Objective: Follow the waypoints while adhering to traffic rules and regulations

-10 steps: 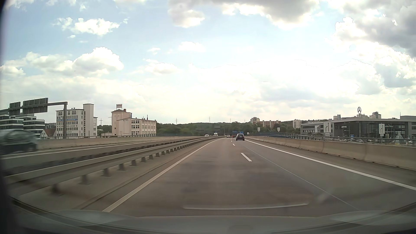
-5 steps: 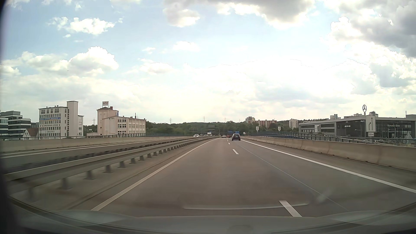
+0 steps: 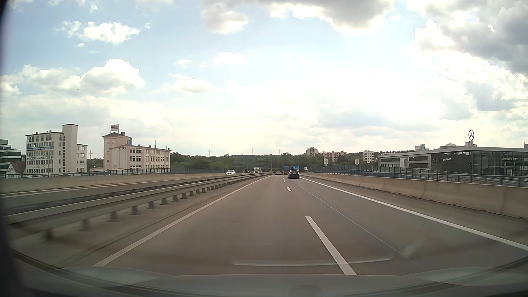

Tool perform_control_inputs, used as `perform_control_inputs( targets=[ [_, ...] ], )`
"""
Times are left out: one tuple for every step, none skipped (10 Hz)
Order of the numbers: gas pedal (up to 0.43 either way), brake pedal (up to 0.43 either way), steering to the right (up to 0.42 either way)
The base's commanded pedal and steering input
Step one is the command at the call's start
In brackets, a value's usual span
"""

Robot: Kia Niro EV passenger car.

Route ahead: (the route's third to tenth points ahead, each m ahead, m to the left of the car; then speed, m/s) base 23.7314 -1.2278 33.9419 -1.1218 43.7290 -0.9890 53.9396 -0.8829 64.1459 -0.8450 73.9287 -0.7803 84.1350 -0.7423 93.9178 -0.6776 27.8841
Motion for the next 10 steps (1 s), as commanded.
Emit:
perform_control_inputs(
  targets=[
    [0.0, 0.03, 0.01],
    [0.0, 0.03, 0.009],
    [0.0, 0.03, 0.009],
    [0.0, 0.03, 0.008],
    [0.0, 0.03, 0.008],
    [0.0, 0.03, 0.007],
    [0.0, 0.03, 0.006],
    [0.0, 0.03, 0.005],
    [0.0, 0.03, 0.005],
    [0.0, 0.03, 0.003]
  ],
)
